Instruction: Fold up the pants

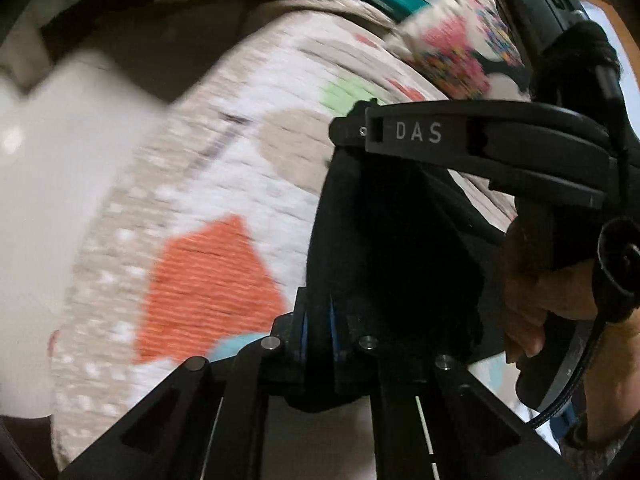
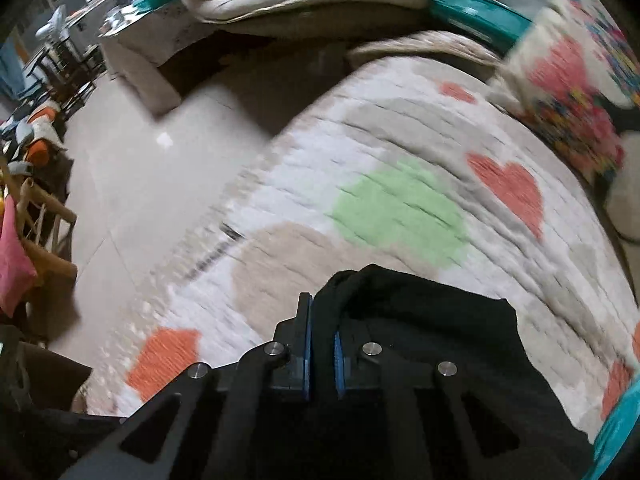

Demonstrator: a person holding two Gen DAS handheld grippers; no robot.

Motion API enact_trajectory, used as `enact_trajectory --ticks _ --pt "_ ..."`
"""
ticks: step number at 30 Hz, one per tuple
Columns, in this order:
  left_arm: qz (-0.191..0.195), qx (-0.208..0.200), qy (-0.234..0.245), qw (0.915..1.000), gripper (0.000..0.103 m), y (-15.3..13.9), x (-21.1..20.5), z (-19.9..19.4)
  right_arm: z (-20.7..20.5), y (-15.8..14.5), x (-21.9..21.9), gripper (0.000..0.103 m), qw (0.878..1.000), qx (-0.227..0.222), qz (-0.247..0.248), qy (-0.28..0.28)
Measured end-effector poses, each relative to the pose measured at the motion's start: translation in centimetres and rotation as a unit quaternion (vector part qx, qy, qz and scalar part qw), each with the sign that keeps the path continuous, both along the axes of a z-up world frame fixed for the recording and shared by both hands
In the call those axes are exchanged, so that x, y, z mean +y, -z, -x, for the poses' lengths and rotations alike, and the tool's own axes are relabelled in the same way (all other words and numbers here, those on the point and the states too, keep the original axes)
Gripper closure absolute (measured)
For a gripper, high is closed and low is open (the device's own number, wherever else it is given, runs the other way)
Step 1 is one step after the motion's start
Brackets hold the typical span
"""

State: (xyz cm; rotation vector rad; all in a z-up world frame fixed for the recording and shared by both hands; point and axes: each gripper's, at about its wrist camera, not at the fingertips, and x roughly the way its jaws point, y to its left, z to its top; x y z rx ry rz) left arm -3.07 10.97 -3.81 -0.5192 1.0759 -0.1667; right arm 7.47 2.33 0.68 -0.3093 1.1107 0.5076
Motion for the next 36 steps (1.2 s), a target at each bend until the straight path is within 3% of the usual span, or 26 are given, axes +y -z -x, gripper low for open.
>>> enact_trajectory --ticks 2,3,4,7,10,12,15,19,21,23,25,28,31,33,34,36 --pt "-0.011 0.011 -0.037 0.9992 0.089 0.2 2.1 0.2 -0.4 0.4 1.3 0.093 1.000 -0.001 -0.004 -0.010" --pt "-0.012 0.022 -0.051 0.9984 0.082 0.6 2.8 0.3 -0.5 0.7 2.1 0.092 1.000 0.000 -0.002 -0.013" --pt "-0.003 0.036 -0.065 0.9972 0.076 1.0 3.5 0.4 -0.8 1.3 2.7 0.090 1.000 0.003 0.008 -0.013" --pt "0.055 0.049 -0.085 0.9936 0.075 1.8 5.3 1.0 -1.2 1.2 2.6 0.080 1.000 0.005 0.026 -0.005" --pt "0.057 0.028 -0.103 0.9926 0.075 0.7 6.3 1.8 -0.2 -2.2 -1.1 0.055 0.998 -0.046 -0.002 0.039" --pt "0.060 0.014 -0.111 0.9919 0.072 0.2 6.7 1.9 1.3 -4.2 -3.9 0.054 0.995 -0.076 -0.009 0.065" --pt "0.047 -0.005 -0.125 0.9910 0.064 -0.5 6.6 1.7 4.3 -5.2 -7.1 0.056 0.993 -0.061 -0.056 0.085" --pt "0.036 0.003 -0.130 0.9909 0.063 0.2 6.4 1.6 8.5 -1.6 -8.6 0.060 0.988 0.000 -0.127 0.090" --pt "0.023 0.007 -0.126 0.9918 0.062 0.4 5.9 1.0 9.4 1.2 -8.5 0.060 0.989 0.016 -0.105 0.103" --pt "0.008 0.006 -0.115 0.9933 0.062 0.5 5.4 0.3 10.2 3.2 -9.4 0.061 0.990 -0.009 -0.059 0.128" --pt "0.005 -0.004 -0.103 0.9947 0.062 0.2 5.0 -0.2 11.7 2.6 -11.2 0.060 0.983 -0.029 -0.100 0.152" --pt "-0.002 -0.022 -0.066 0.9976 0.062 -0.6 3.5 -0.6 15.4 0.1 -16.1 0.057 0.955 -0.088 -0.152 0.239" --pt "-0.001 -0.043 -0.007 0.9990 0.062 -2.6 0.6 -1.3 18.3 -0.5 -21.2 0.052 0.920 -0.120 -0.179 0.327" --pt "-0.016 -0.061 0.037 0.9973 0.061 -4.2 -2.6 -1.9 19.3 0.1 -24.5 0.052 0.893 -0.127 -0.186 0.390" --pt "-0.033 -0.072 0.063 0.9949 0.059 -5.2 -4.5 -2.2 19.8 0.8 -26.2 0.052 0.874 -0.128 -0.187 0.430" --pt "-0.060 -0.090 0.122 0.9866 0.054 -6.9 -8.8 -3.1 20.3 1.8 -28.4 0.052 0.849 -0.122 -0.205 0.471"
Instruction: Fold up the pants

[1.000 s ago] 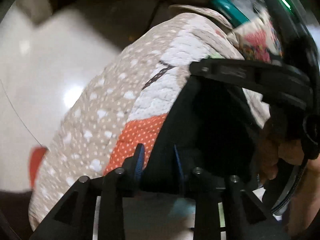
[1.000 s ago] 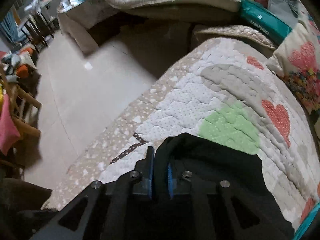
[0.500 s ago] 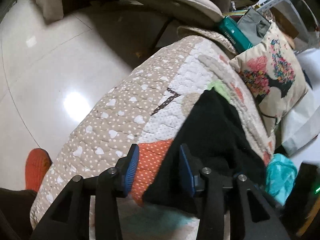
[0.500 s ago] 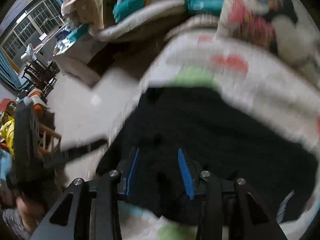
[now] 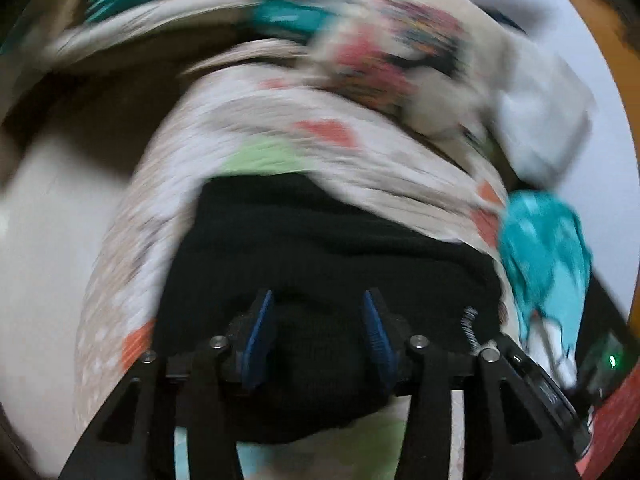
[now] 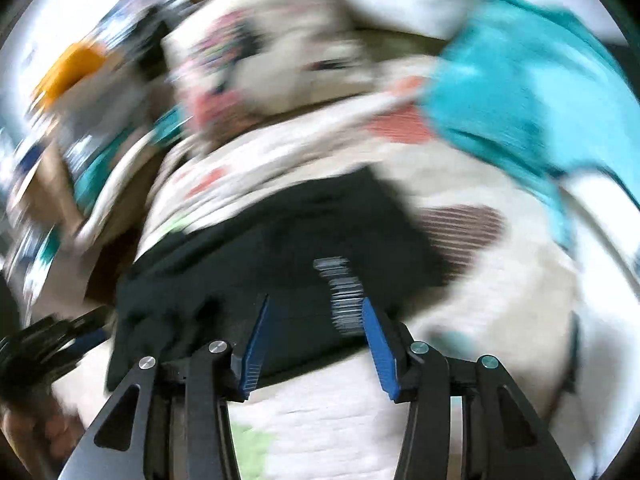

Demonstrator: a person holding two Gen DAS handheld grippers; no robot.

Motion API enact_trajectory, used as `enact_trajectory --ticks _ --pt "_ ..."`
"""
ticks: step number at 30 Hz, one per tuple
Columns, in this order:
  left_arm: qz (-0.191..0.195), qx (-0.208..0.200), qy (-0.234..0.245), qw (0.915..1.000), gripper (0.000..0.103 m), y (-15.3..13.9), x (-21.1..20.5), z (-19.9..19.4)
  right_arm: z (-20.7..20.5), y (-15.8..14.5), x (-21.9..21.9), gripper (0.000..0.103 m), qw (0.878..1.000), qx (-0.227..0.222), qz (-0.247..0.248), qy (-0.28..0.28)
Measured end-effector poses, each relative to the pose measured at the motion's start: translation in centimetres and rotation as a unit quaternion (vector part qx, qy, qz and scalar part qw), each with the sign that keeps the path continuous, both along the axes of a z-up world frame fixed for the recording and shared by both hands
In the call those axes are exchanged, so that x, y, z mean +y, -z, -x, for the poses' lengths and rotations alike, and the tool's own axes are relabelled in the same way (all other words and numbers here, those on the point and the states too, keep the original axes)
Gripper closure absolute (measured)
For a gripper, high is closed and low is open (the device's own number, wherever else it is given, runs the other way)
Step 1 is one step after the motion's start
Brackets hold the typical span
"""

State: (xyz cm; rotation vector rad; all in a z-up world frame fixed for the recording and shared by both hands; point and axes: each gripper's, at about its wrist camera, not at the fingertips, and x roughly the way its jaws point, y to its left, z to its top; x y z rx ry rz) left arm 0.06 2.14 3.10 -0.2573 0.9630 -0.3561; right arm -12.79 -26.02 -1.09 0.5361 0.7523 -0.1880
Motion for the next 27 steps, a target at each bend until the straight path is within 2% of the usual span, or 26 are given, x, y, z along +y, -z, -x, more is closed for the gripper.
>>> enact_trajectory --ticks 2,4,7,12,16,18,19,21,22,24,25,27 --pt "-0.004 -0.007 0.061 0.9981 0.053 -1.3 -4.8 -1.3 0.3 1.0 -1.9 0.052 0.999 0.003 -0.037 0.040" --pt "-0.012 -0.009 0.109 0.9939 0.051 -1.8 -9.1 -2.5 0.2 1.6 -2.9 0.052 0.997 -0.001 -0.060 0.046" --pt "-0.052 -0.011 0.169 0.9842 0.050 -1.3 -15.6 -4.5 -0.1 2.5 -3.7 0.052 0.995 -0.009 -0.086 0.048" --pt "-0.085 0.026 0.219 0.9716 0.050 1.5 -22.9 -7.3 -0.4 4.2 -4.6 0.052 0.990 -0.006 -0.132 0.052" --pt "-0.123 0.026 0.248 0.9604 0.043 3.5 -26.8 -9.1 -1.5 4.2 -4.7 0.050 0.991 -0.028 -0.126 0.046" --pt "-0.145 0.038 0.274 0.9500 0.042 4.7 -28.3 -9.2 -2.0 4.3 -4.5 0.050 0.992 -0.031 -0.115 0.042" --pt "-0.179 0.027 0.285 0.9412 0.050 5.1 -29.0 -8.8 -2.0 4.3 -4.5 0.050 0.992 -0.032 -0.115 0.039" --pt "-0.209 0.002 0.292 0.9333 0.068 4.8 -29.1 -8.0 -2.3 4.2 -4.5 0.061 0.992 -0.028 -0.117 0.029" --pt "-0.201 0.002 0.294 0.9343 0.073 4.5 -28.7 -8.0 -2.5 4.0 -4.5 0.074 0.992 -0.027 -0.122 0.020" --pt "-0.167 0.006 0.283 0.9446 0.080 3.2 -27.0 -8.0 -2.6 3.0 -3.7 0.076 0.994 -0.034 -0.105 0.004" --pt "-0.143 0.005 0.272 0.9517 0.081 2.1 -25.6 -7.9 -2.6 2.5 -3.2 0.078 0.995 -0.039 -0.095 -0.004" --pt "-0.108 0.000 0.255 0.9608 0.082 0.5 -23.3 -7.7 -2.5 0.7 -1.7 0.078 0.996 -0.058 -0.066 -0.033"
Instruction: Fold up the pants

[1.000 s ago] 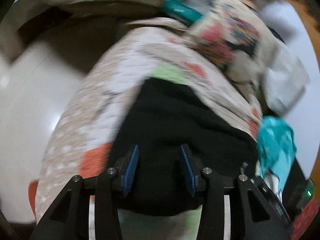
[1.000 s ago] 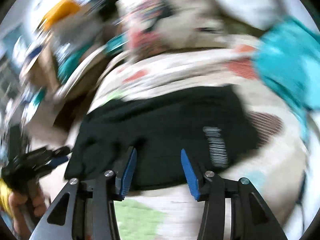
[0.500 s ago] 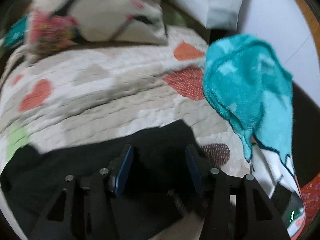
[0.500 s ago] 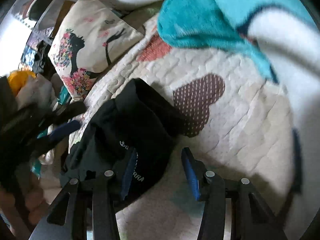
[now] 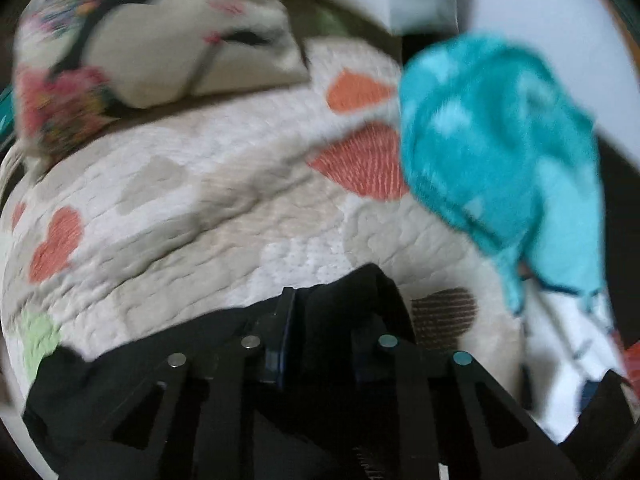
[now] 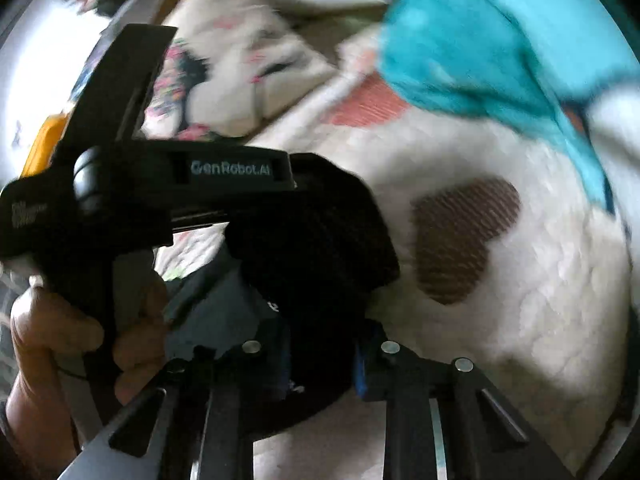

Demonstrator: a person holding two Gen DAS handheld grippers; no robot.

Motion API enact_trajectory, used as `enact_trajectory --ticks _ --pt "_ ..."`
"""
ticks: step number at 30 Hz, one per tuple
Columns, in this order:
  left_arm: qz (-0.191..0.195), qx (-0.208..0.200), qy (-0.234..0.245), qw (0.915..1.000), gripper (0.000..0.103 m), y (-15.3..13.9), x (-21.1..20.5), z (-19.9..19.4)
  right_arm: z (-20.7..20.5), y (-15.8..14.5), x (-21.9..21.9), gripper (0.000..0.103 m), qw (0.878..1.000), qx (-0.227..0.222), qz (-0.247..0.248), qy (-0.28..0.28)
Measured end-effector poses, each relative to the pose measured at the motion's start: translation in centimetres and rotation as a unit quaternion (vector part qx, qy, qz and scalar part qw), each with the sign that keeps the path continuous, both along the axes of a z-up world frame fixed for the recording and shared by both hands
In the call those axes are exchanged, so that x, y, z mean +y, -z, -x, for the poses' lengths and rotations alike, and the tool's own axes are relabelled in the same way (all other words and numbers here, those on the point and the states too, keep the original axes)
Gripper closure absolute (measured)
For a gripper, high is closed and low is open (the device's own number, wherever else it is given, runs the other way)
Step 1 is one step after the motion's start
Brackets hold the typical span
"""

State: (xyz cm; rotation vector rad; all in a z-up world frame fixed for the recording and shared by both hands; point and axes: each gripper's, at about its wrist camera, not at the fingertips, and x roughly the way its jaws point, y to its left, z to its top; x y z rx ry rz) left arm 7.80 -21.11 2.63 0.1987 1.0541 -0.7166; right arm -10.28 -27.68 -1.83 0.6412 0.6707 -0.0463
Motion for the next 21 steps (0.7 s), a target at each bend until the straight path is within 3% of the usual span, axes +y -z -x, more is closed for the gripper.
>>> enact_trajectory --ticks 4,9,14,21 --pt "0.084 0.013 -0.050 0.9951 0.082 -3.5 6.9 0.5 0.6 -3.9 4.5 0.079 0.995 -0.041 0.067 -0.060" --pt "0.159 0.025 -0.117 0.9801 0.082 -5.3 17.4 0.7 0.6 -7.1 13.0 0.079 0.972 -0.071 0.160 -0.157" --pt "0.218 0.061 -0.194 0.9545 0.085 -2.3 27.4 0.6 -0.8 -6.7 21.0 0.080 0.944 -0.063 0.217 -0.242" --pt "0.275 0.098 -0.272 0.9172 0.087 2.6 34.6 -0.1 -2.6 -2.7 28.6 0.080 0.907 -0.023 0.292 -0.303"
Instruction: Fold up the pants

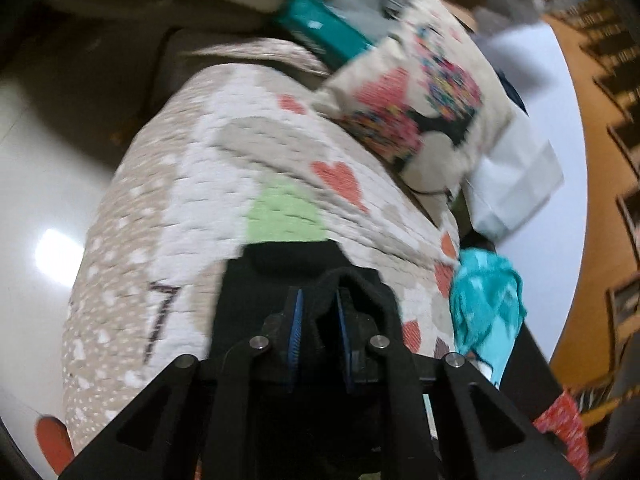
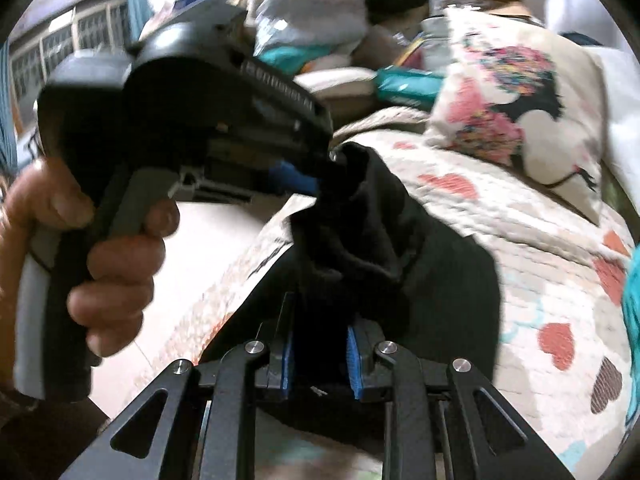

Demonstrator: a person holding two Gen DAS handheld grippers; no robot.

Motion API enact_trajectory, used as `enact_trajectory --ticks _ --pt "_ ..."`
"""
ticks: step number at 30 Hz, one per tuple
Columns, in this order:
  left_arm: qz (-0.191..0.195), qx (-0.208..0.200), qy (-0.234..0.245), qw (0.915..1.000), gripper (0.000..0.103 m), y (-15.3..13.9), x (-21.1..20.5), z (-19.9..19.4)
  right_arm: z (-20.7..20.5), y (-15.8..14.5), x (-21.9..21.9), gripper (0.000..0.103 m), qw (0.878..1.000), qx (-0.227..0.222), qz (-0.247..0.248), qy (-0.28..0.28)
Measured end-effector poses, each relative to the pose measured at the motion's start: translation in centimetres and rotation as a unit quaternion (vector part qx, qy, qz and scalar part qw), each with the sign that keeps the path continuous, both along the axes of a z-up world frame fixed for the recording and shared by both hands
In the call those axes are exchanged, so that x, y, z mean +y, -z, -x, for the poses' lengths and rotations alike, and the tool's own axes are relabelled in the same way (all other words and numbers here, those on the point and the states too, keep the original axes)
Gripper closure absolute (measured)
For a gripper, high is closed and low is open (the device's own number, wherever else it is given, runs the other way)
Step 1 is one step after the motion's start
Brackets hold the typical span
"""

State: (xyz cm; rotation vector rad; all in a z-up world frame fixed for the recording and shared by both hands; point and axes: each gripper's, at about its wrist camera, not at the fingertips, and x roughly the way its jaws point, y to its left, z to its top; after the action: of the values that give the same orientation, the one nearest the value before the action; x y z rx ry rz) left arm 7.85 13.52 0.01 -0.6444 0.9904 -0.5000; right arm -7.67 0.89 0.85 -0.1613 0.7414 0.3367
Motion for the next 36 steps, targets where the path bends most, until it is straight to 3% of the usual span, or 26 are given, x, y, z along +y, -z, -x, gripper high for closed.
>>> enact_trajectory --ticks 3,5,7,8,10,12,17,21,24,26,31,33,35,36 --pt "0.013 0.024 -0.025 0.9993 0.087 1.5 1.7 -0.6 -0.4 1.0 1.6 0.073 1.000 0.005 0.025 -0.012" --pt "0.013 0.039 -0.032 0.9987 0.087 2.2 2.2 -1.1 0.0 1.2 2.4 0.060 0.999 0.003 0.026 -0.019" --pt "-0.012 0.041 -0.036 0.9985 0.086 2.4 2.3 -1.2 -0.2 1.2 2.7 0.047 0.999 0.004 0.022 -0.027" --pt "-0.026 0.044 -0.039 0.9979 0.084 2.4 2.3 -1.2 0.1 1.3 2.9 0.041 0.999 0.007 0.021 -0.032" --pt "-0.043 0.050 -0.050 0.9966 0.069 2.7 2.7 -1.0 0.5 1.6 3.5 0.038 0.999 0.007 0.035 -0.039" --pt "-0.055 0.057 -0.063 0.9949 0.063 2.9 3.2 -0.6 1.0 1.5 3.6 0.031 0.999 0.009 0.032 -0.043" --pt "-0.103 0.080 -0.123 0.9838 0.062 3.3 5.7 0.4 2.9 0.3 2.4 0.030 0.998 0.013 0.028 -0.051" --pt "-0.102 0.074 -0.166 0.9781 0.062 2.7 7.3 1.4 4.9 -1.0 -0.3 0.029 0.998 -0.002 0.037 -0.042" --pt "-0.096 0.045 -0.157 0.9819 0.062 1.5 6.4 2.3 5.5 -1.8 -3.2 0.028 1.000 -0.006 0.030 -0.009" --pt "-0.073 0.027 -0.139 0.9872 0.058 0.8 5.1 3.2 5.3 -2.1 -5.3 0.028 1.000 -0.005 0.022 0.019" --pt "-0.035 -0.025 -0.087 0.9953 0.030 -0.9 0.8 5.8 3.7 -2.4 -9.9 0.027 0.995 0.008 -0.019 0.094" --pt "-0.083 -0.036 -0.058 0.9942 0.028 -0.8 -1.3 5.7 3.0 -2.5 -11.6 0.027 0.991 0.013 -0.045 0.122" --pt "-0.162 -0.014 -0.072 0.9840 0.028 0.3 -2.2 4.9 2.6 -2.5 -12.5 0.027 0.989 0.020 -0.060 0.137" --pt "-0.179 0.014 -0.085 0.9801 0.028 1.4 -1.8 4.3 2.4 -2.4 -12.9 0.027 0.987 0.022 -0.067 0.144"
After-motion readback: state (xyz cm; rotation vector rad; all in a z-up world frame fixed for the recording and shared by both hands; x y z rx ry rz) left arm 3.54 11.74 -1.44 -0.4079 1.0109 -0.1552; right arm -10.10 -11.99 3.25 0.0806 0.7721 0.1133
